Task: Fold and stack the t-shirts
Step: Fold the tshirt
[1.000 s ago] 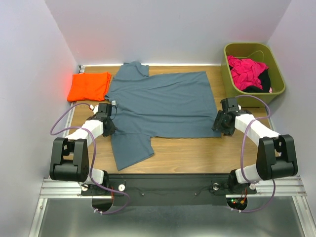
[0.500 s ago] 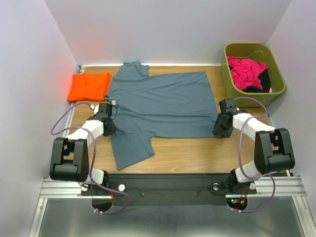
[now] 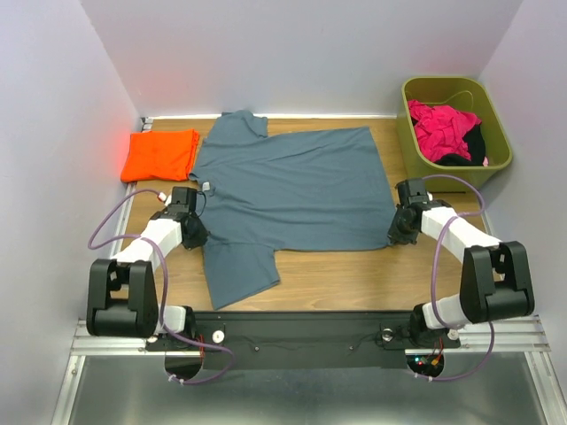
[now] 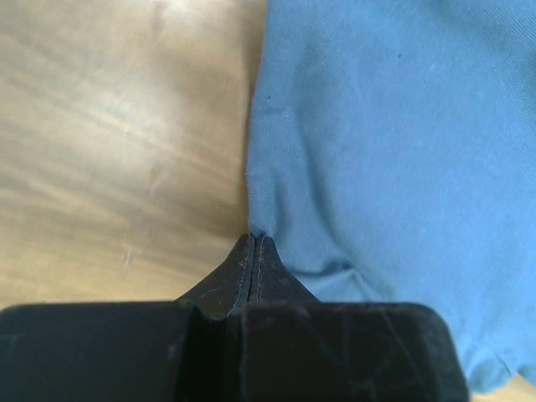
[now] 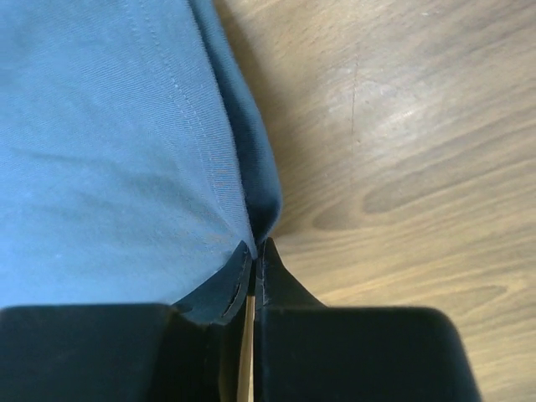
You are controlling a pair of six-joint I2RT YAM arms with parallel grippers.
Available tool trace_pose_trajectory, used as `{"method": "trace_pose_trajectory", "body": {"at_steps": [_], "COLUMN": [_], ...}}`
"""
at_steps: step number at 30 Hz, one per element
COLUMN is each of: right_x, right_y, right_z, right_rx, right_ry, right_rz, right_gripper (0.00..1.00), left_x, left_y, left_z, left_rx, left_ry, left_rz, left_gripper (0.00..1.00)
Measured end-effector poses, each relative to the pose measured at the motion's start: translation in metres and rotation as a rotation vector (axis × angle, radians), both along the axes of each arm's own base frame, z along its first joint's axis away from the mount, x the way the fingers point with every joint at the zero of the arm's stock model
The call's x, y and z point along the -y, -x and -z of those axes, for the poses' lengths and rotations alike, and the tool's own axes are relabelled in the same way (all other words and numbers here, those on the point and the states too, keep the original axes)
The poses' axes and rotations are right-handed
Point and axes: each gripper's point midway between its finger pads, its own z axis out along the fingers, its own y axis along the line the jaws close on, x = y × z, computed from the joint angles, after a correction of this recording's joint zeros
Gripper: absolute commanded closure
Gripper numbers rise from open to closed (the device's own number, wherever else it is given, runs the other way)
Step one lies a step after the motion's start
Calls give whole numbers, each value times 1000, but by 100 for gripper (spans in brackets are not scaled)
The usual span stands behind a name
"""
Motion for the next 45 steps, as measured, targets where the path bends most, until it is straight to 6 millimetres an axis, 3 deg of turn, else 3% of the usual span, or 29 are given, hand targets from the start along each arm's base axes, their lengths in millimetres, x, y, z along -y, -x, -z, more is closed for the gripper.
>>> {"method": "trace_pose_trajectory", "body": {"at_steps": [10,19,24,32,45], "right_x": [0,3,2,-3,-5], "right_y": [9,10,9,-9,-35], "right_z": [-32,-47,-57,-74,-64], "right_rx": [54,59,70,96,34], "right_ry": [-11,-11,-20,-33,-25], "right_rz": [-9,-9,-18,-44,-85], "right_gripper": [99,99,99,99,99], "left_x": [-3,-21,-25,-26,-29], "left_y": [24,40,43,37,-7], "left_z": [-32,-33,-43,-51,-63], "left_rx": [25,-21,-3,9,14], "left_ry": [51,45,46,50,44], "left_rz": [-53,-119,-129,-120,-81], "left_gripper": [100,100,100,100,100]}}
